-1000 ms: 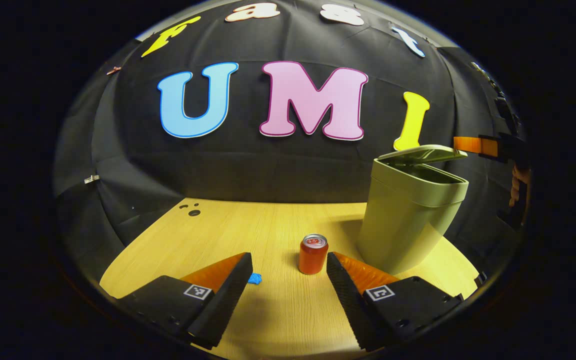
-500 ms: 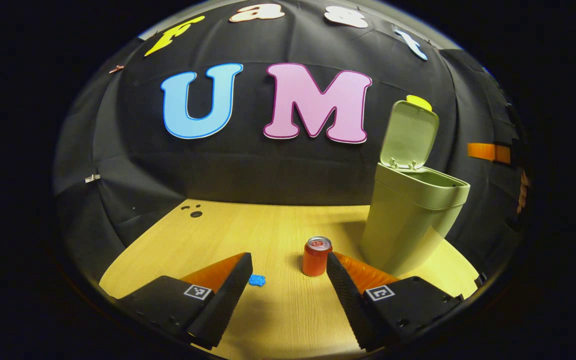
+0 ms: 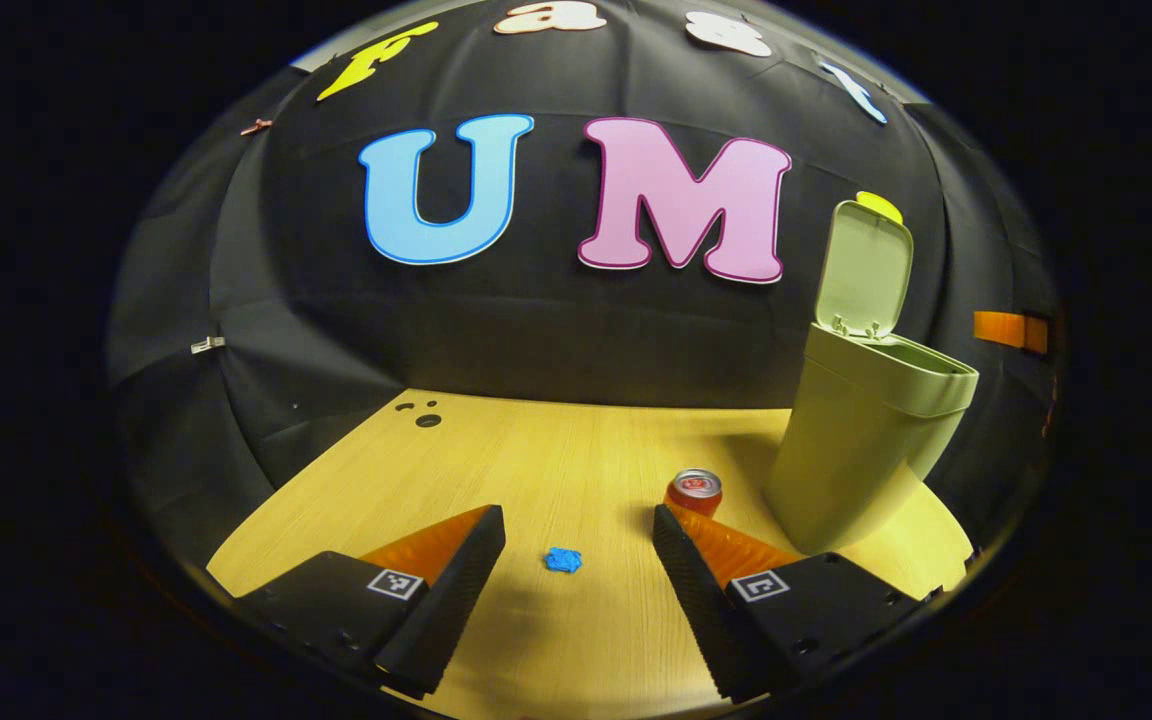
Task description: Press the lid of the desktop garbage bin to open it, pick up the crumpled paper on the desktop and throw it into the bin, then pick up the pop can on the desktop and drop it into the bin, and finally close the garbage bin lid.
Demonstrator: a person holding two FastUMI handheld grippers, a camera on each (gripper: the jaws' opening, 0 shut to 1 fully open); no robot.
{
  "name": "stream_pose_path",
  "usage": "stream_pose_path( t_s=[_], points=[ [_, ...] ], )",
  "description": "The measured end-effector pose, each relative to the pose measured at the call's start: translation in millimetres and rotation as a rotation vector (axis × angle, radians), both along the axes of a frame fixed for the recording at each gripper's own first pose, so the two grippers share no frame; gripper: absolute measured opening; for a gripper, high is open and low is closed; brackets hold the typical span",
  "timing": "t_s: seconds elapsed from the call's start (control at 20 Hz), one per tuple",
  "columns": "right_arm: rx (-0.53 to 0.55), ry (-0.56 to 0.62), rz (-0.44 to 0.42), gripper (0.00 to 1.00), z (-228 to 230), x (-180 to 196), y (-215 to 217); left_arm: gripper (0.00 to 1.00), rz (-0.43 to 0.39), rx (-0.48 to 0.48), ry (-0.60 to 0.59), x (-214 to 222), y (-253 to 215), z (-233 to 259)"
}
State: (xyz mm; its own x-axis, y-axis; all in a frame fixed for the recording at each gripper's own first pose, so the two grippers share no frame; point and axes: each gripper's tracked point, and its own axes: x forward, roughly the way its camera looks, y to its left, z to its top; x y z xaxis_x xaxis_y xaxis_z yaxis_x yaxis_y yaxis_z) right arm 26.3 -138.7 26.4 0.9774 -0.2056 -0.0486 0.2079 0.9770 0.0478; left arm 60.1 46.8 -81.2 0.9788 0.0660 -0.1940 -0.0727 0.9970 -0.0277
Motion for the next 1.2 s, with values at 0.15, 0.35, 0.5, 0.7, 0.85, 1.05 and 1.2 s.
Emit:
stream_pose_path(
  t_s=[0.15,0.35,0.5,0.7,0.85,1.05,1.2],
  points=[
    [-0.003,0.014,0.018,0.77,-7.0,1.1,7.9,0.96,0.006,0.005,0.019,6.4,10.3,-8.5],
    [-0.032,0.03,0.031,1.0,-12.6,0.6,12.7,0.96,-0.003,0.049,0.044,22.0,19.0,-21.7],
    [-0.04,0.056,0.049,1.0,-22.3,-0.2,17.1,0.96,-0.017,0.06,0.08,39.0,20.9,-38.8],
    [-0.048,0.1,0.075,0.99,-35.1,0.1,23.1,0.96,-0.052,0.046,0.169,67.0,17.5,-70.2],
    [-0.043,0.123,0.09,0.98,-42.9,1.0,25.3,0.96,-0.054,0.041,0.233,85.0,16.3,-94.0],
    [-0.049,0.155,0.105,0.98,-51.4,5.1,27.5,0.96,-0.049,0.01,0.325,106.7,12.8,-131.2],
    [-0.05,0.172,0.117,0.98,-54.8,7.5,29.5,0.96,-0.033,-0.002,0.383,115.5,11.1,-154.8]
  ],
)
